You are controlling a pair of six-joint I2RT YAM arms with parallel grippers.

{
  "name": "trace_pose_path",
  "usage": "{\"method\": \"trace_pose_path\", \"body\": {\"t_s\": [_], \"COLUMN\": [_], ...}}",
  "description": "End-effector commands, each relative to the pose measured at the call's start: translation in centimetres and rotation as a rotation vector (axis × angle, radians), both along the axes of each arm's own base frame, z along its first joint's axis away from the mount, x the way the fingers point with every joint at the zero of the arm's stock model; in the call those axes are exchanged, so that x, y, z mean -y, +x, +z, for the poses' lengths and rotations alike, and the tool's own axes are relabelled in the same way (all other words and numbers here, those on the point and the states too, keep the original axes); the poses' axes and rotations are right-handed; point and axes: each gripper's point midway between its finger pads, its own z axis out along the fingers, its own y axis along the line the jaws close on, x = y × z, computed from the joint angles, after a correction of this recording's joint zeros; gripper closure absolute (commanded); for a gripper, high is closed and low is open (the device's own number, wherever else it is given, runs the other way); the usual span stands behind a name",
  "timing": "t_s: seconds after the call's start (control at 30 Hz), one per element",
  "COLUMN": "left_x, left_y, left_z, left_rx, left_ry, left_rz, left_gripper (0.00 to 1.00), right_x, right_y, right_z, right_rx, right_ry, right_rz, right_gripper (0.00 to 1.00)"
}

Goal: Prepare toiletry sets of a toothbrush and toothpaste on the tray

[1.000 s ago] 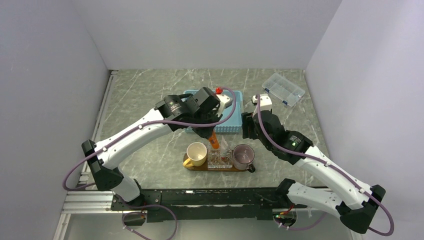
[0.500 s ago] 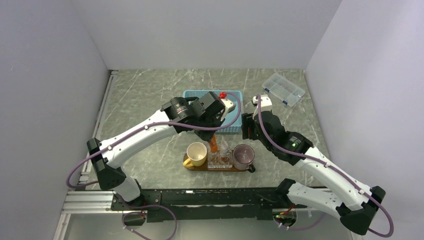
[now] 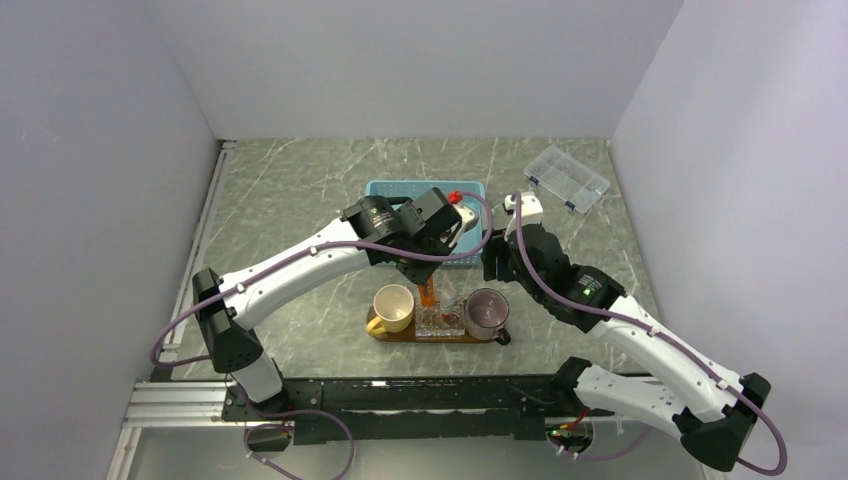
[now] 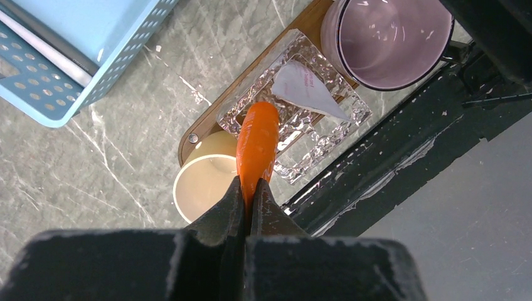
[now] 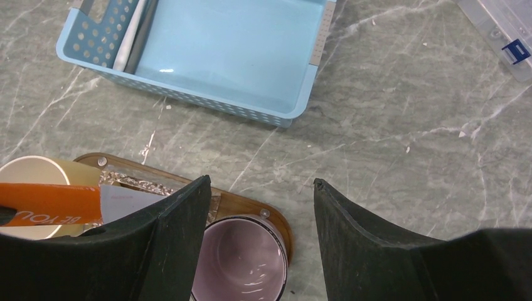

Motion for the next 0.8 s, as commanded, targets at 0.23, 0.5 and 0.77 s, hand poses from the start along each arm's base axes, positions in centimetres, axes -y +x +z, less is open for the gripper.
{"method": "trace_pose_path", "body": {"t_s": [0.23,0.5,0.77], "left_x": [1.1,1.2,1.2], "left_y": [0.6,0.8,0.7], "left_z": [-0.7,-1.7,-2.9], "left_rx": [0.024,0.013,-0.005], "left_ry": [0.000,0.029,0.051], "left_rz": [-0.018,-0.016,-0.007], "left_gripper": [1.00,1.00,1.00], "right_x": [-0.6,-0.7,-0.5], "right_y": [0.3,0.4,0.6], "right_z": [0.4,0.4,0.2], "right_rx": [0.022,0.023,0.025], "right_ry": [0.049,0.043,0.036], "right_rz": [0.009,0.014,0.007], "right_gripper": [0.37,0.37,0.37]}}
